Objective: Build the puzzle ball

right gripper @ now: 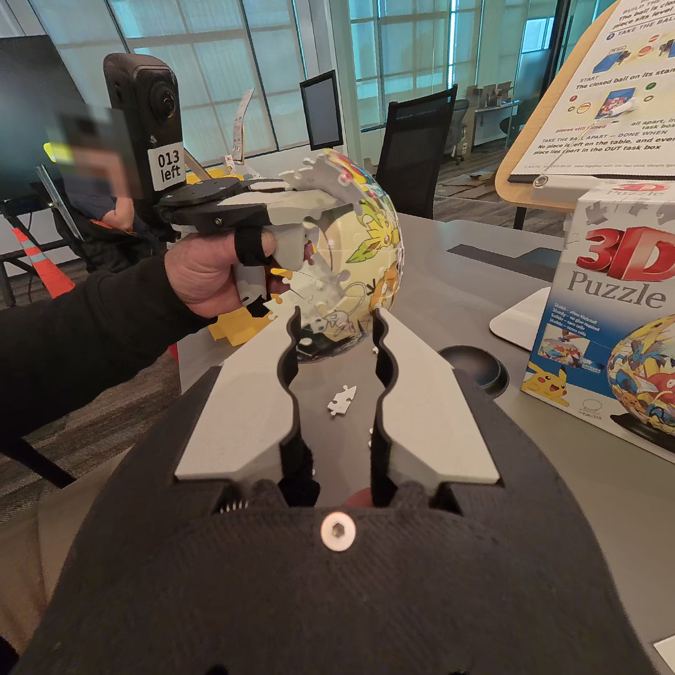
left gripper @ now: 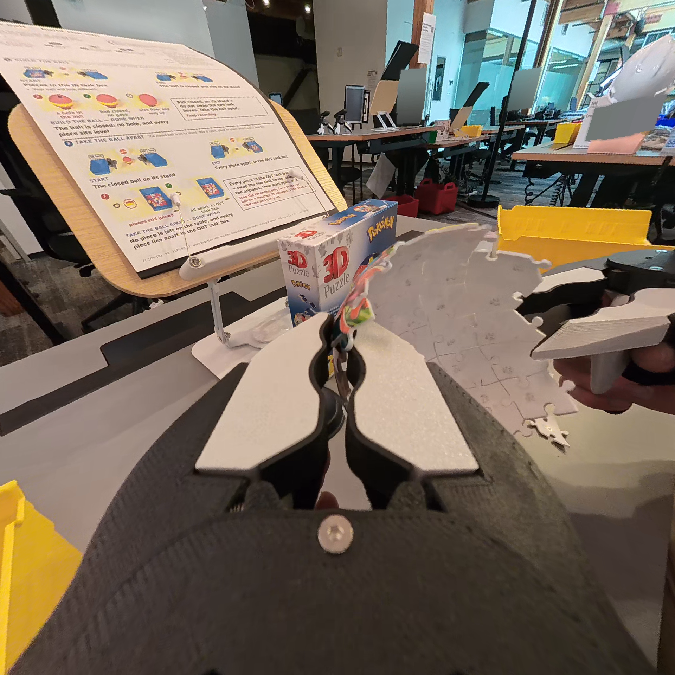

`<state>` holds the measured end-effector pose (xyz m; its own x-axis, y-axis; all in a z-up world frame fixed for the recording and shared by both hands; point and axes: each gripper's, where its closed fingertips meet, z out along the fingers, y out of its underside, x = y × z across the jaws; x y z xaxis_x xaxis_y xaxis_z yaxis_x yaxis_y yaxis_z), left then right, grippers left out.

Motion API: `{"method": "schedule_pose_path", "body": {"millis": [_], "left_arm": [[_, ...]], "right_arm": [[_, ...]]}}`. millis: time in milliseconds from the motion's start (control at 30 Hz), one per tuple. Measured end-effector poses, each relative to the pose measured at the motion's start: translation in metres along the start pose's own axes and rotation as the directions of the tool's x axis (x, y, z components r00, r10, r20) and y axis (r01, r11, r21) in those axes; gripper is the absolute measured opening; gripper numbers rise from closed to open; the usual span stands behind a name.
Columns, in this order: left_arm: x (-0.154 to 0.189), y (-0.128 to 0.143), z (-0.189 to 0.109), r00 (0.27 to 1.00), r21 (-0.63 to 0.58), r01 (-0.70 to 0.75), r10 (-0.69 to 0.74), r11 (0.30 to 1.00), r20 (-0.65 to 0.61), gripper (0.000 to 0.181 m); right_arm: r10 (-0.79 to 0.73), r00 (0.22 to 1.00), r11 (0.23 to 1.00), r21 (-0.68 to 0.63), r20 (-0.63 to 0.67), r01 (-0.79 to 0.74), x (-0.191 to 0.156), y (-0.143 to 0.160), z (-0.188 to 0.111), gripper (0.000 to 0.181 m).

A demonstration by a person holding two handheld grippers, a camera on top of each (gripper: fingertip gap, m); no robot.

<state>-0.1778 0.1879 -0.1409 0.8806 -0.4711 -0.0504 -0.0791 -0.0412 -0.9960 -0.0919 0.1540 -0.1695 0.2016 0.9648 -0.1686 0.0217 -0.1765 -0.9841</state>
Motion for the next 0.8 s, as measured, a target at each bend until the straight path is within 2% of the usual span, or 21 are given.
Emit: {"method": "schedule_pose_path", "body": {"millis": [33, 67, 167, 300, 800], "left_arm": [[0.0003, -0.0004, -0.0001, 1.0, 0.003, 0.003, -0.003, 1.0, -0.003, 0.004], [0.0002, -0.0003, -0.0002, 1.0, 0.002, 0.002, -0.002, 1.0, -0.003, 0.004], [0.0011, -0.0009, -0.0001, 1.0, 0.009, 0.01, -0.01, 1.0, -0.01, 0.004], [0.0022, 0.0003, 0.0011, 1.0, 0.004, 0.007, -0.007, 1.0, -0.012, 0.004], [0.0025, -0.0034, -0.0004, 1.0, 0.019, 0.012, -0.012, 1.0, -0.018, 0.004]], "right_arm": [[0.004, 1.0, 1.0, 0.002, -0.007, -0.004, 0.0012, -0.0002, -0.0001, 0.043], [0.011, 1.0, 1.0, -0.002, -0.016, -0.011, 0.0031, 0.0001, 0.0001, 0.056], [0.029, 1.0, 1.0, 0.001, -0.008, -0.029, 0.0048, 0.0007, -0.0003, 0.059], [0.004, 1.0, 1.0, 0.005, 0.016, -0.004, -0.0007, 0.0, -0.0001, 0.045], [-0.01, 1.0, 1.0, 0.002, 0.019, 0.01, -0.0001, -0.0007, -0.0008, 0.041]]}}
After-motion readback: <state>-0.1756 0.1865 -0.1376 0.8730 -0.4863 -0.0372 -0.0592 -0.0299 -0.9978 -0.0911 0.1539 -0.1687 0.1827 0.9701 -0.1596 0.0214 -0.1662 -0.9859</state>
